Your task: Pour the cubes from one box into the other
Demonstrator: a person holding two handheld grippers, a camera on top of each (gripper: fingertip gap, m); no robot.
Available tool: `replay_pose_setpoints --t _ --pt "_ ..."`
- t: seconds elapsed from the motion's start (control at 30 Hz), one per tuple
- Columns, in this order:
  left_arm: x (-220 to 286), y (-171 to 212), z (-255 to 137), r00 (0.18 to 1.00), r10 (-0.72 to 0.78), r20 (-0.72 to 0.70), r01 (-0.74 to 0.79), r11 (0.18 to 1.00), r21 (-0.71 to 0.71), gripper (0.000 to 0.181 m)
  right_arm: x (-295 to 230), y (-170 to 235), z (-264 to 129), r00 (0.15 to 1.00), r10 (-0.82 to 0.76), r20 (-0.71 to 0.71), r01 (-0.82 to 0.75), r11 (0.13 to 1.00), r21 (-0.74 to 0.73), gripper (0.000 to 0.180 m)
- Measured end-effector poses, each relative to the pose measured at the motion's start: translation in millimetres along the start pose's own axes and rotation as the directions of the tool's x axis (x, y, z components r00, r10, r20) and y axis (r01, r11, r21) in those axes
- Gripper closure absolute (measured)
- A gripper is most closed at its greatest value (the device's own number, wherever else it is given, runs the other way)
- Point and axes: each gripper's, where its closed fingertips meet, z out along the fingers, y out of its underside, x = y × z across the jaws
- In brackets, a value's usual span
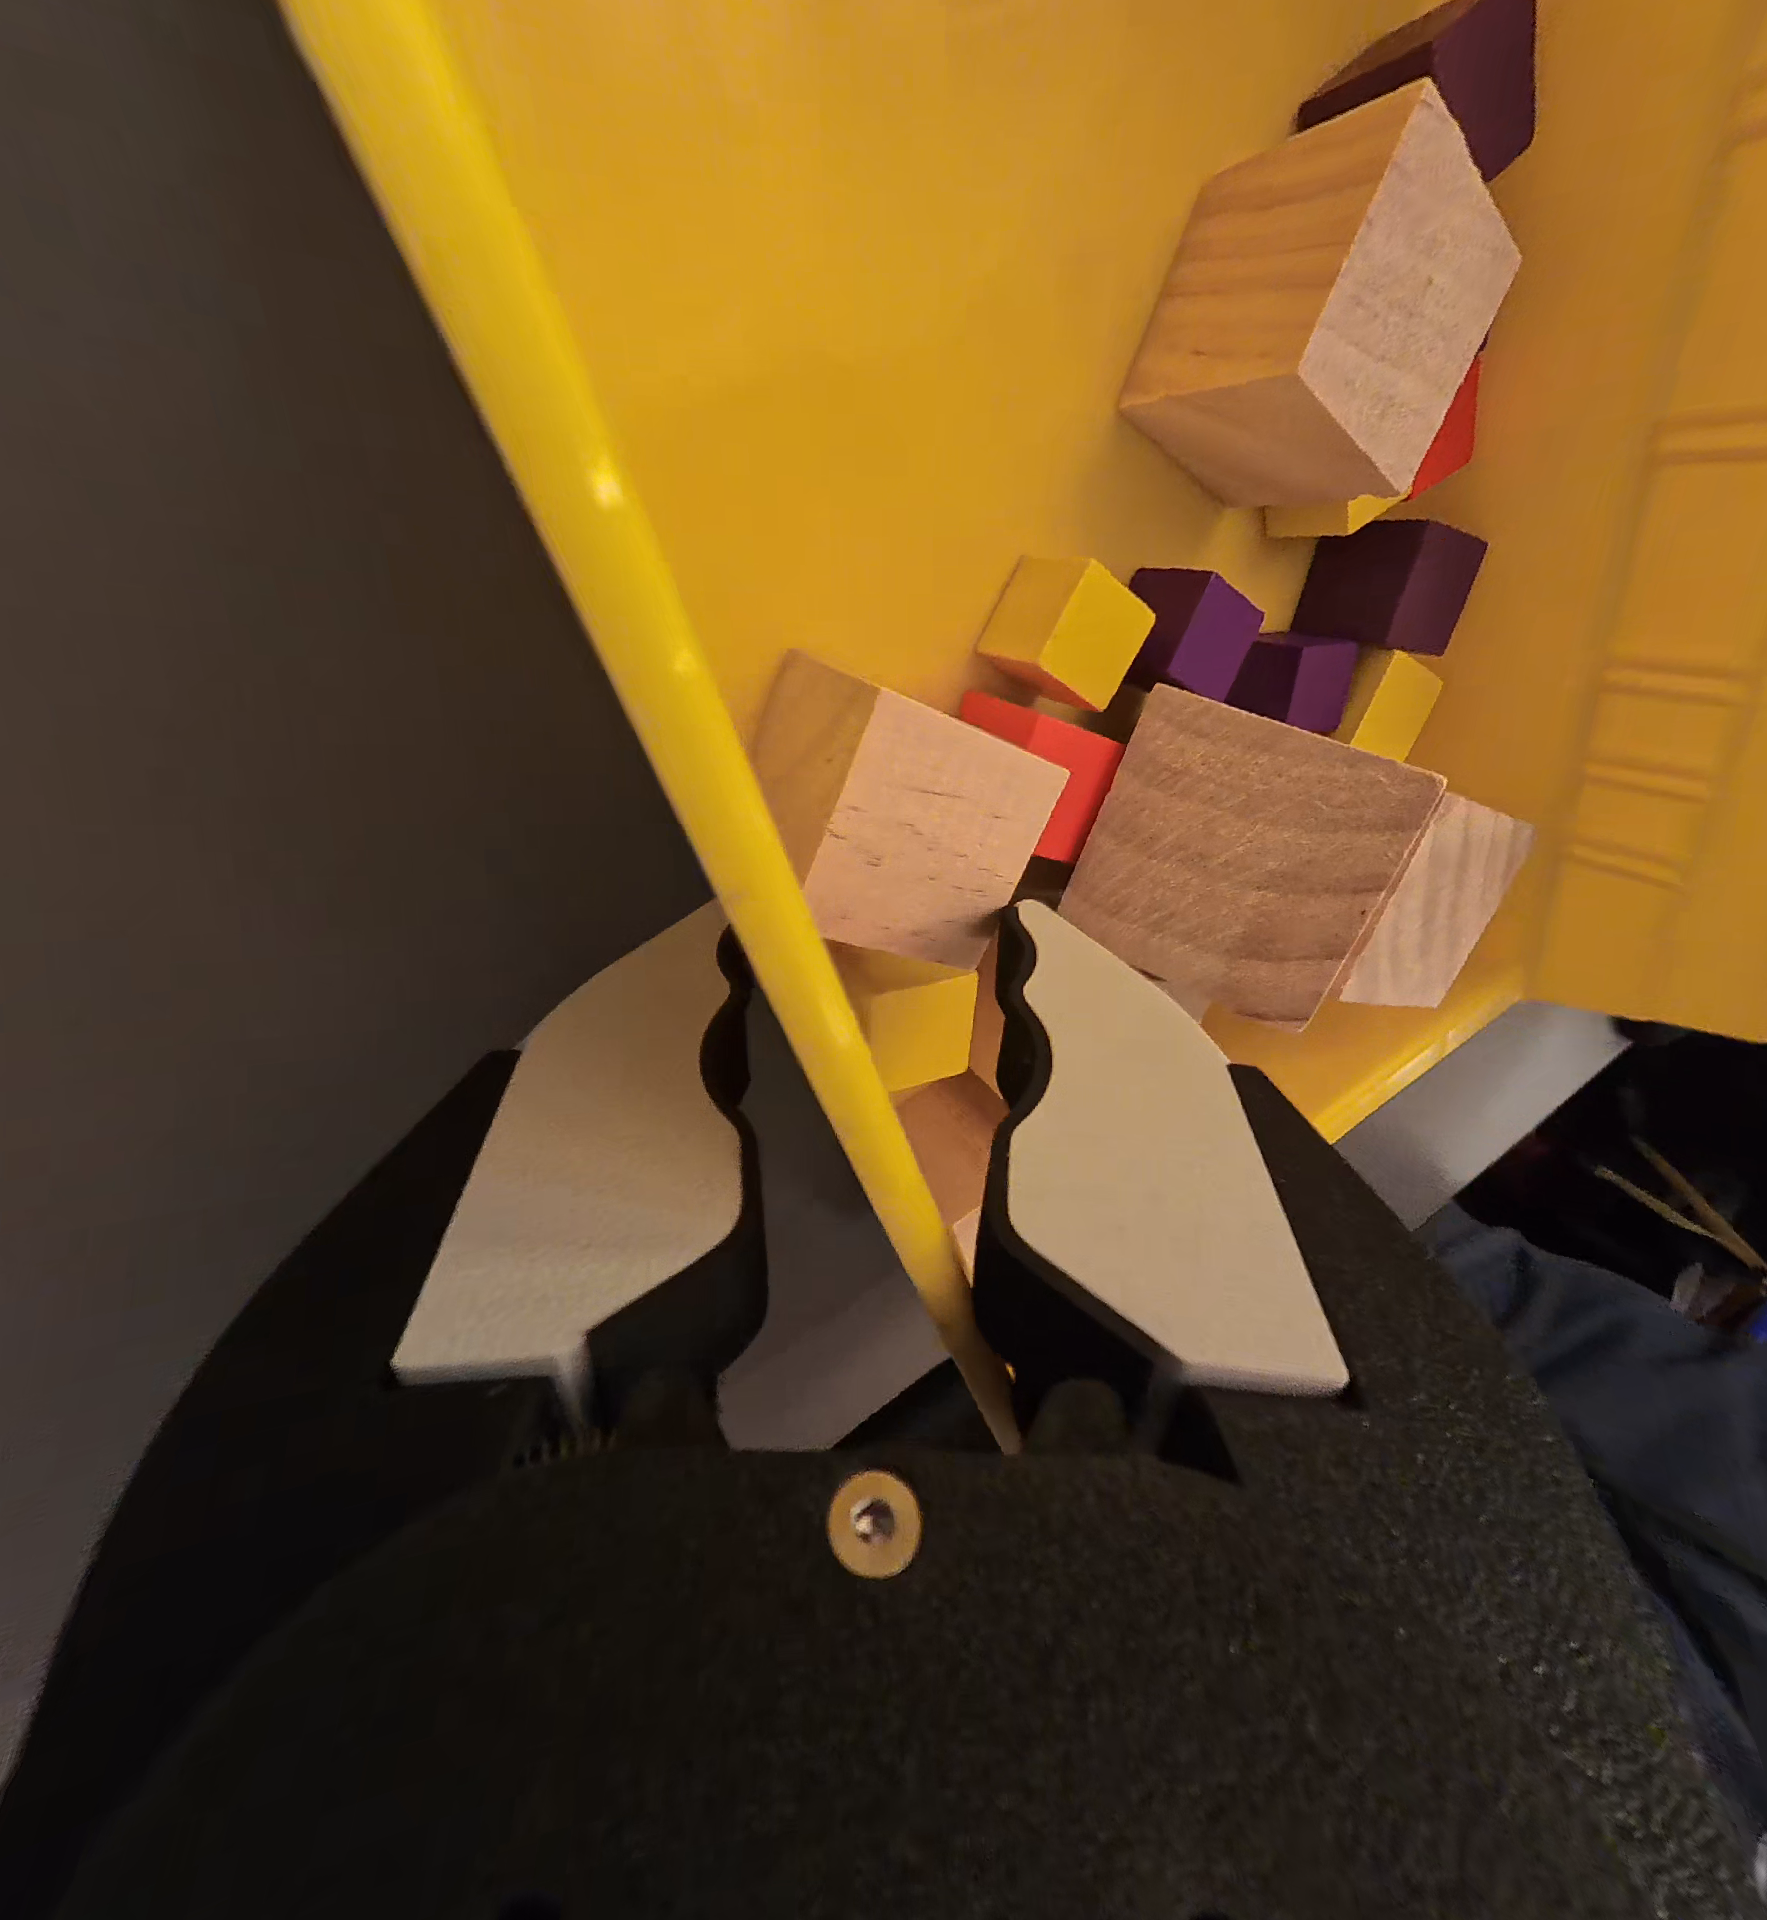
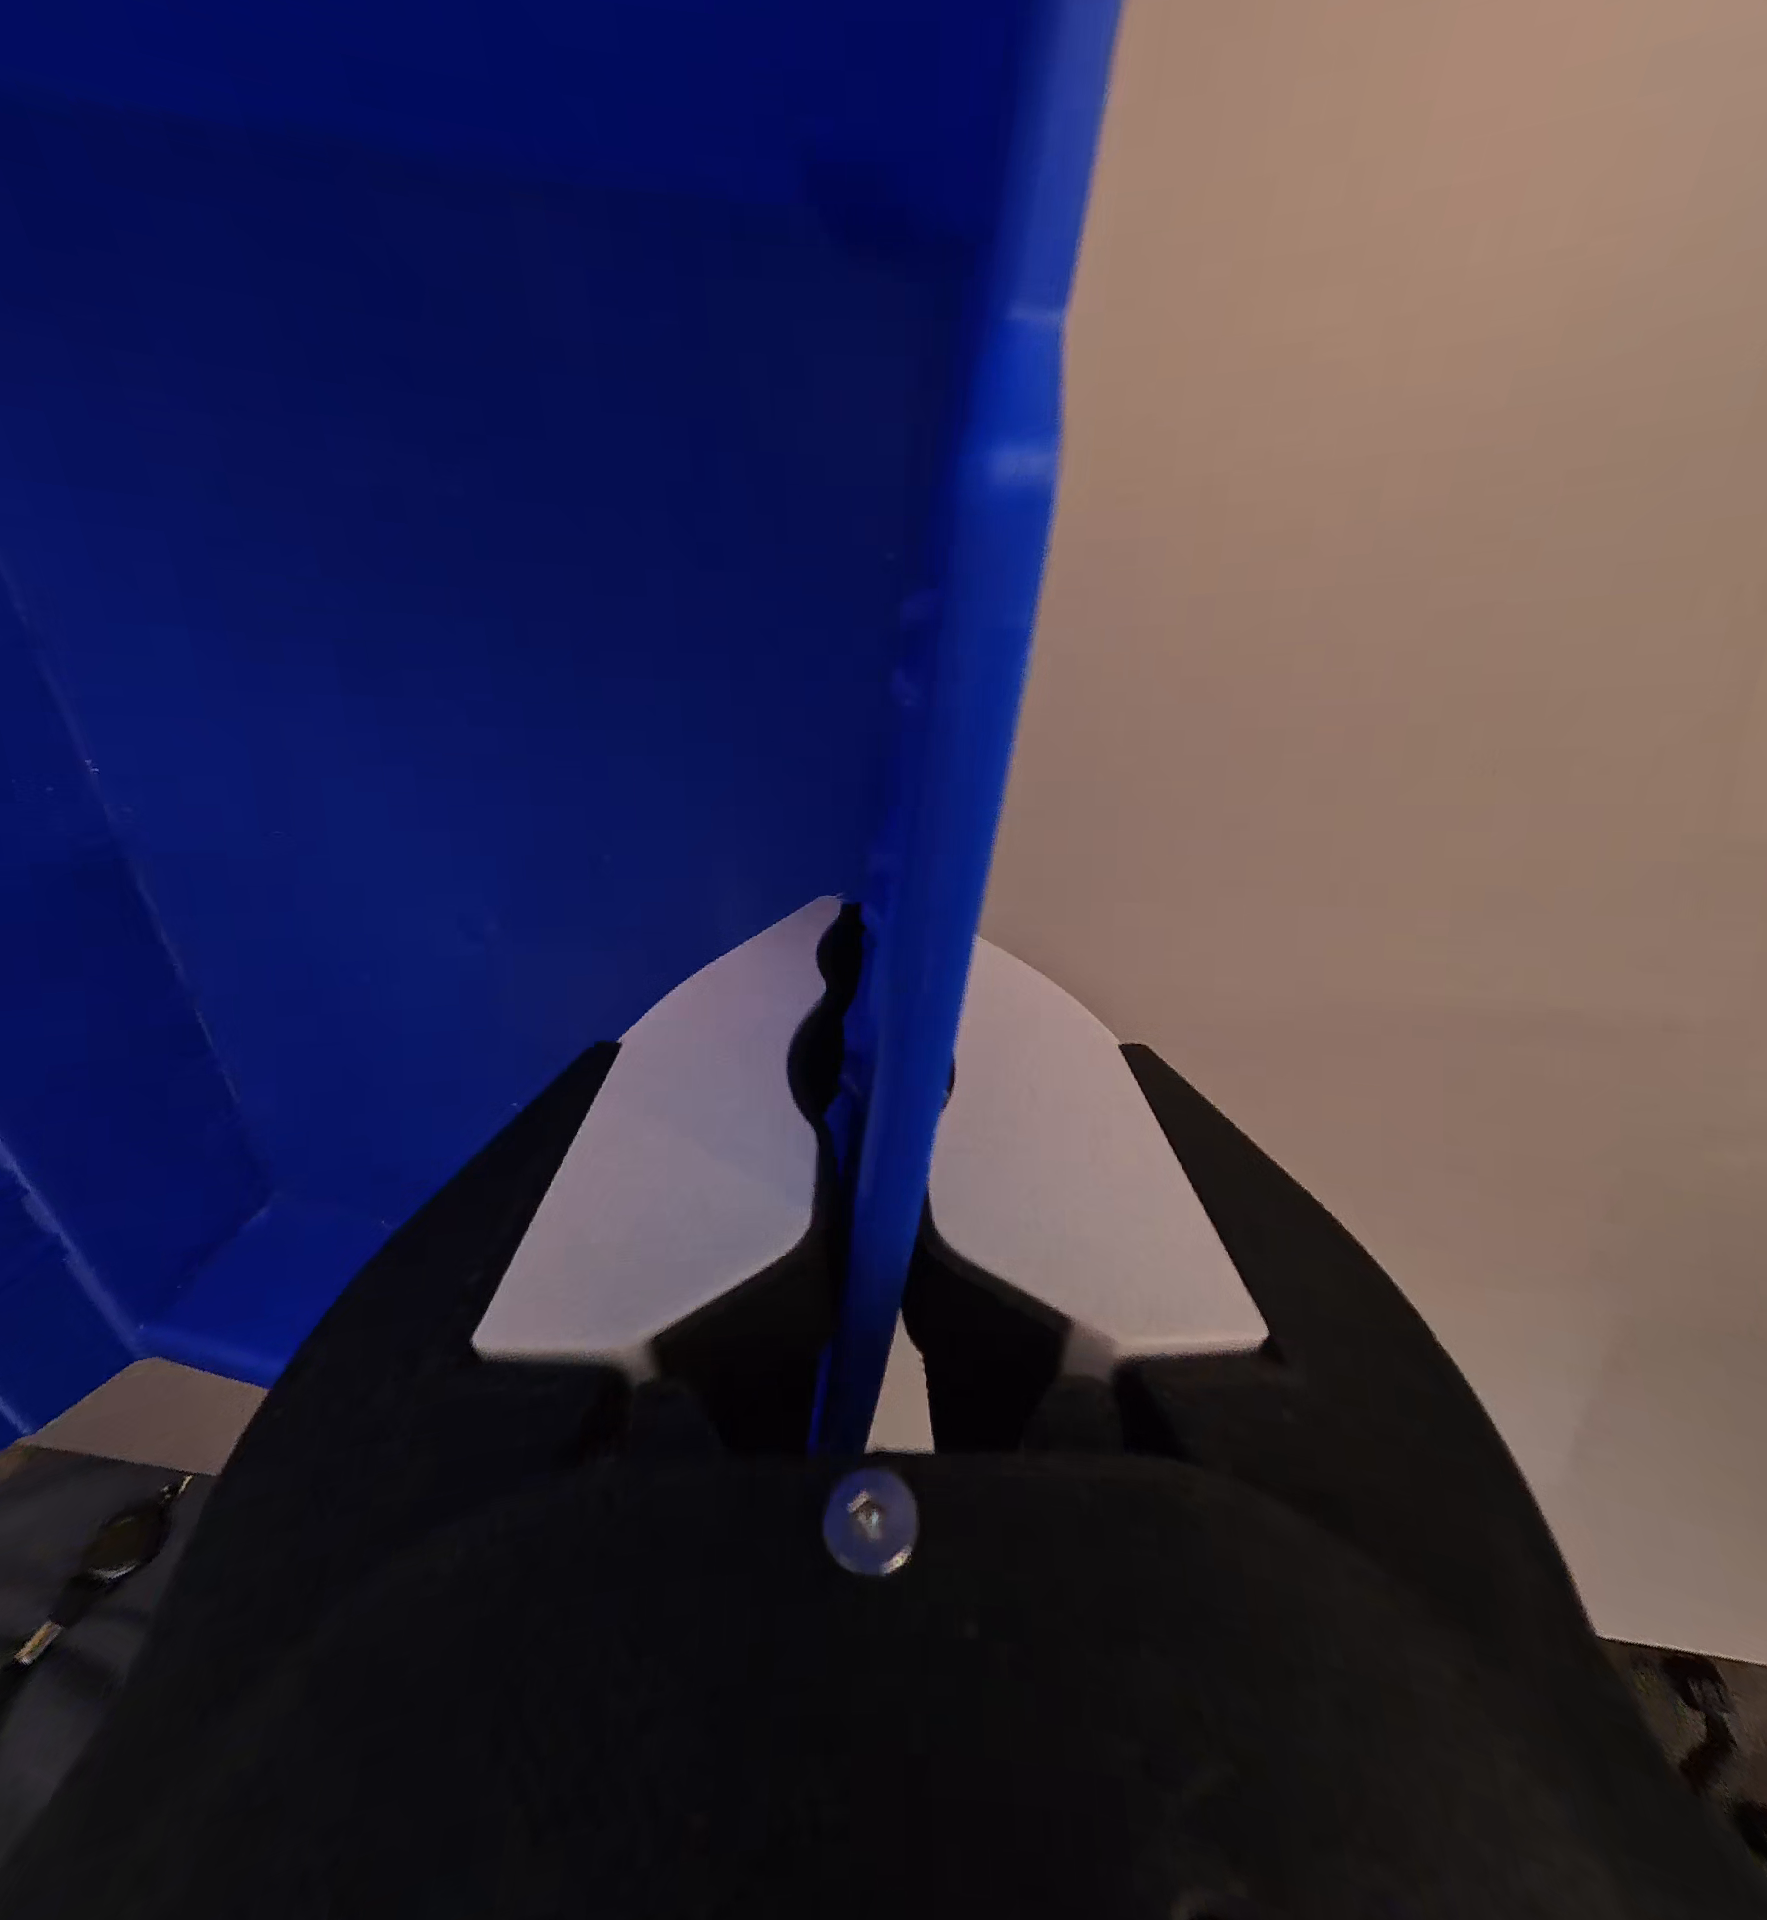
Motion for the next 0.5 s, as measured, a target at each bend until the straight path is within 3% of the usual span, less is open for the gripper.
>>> replay_pose_setpoints --t 0.3,0.5 --pt "-49 33 -28 1.0 -0.01 0.016 0.01 1.0 0.015 0.136 -33 0 61 0.999 -0.031 0.01 0.032 0.99 -0.138 0.17" --pt "-62 46 -36 1.0 0.006 0.023 -0.006 1.0 0.009 0.136 -46 -4 70 0.998 -0.051 0.044 0.057 0.984 -0.166 0.167"
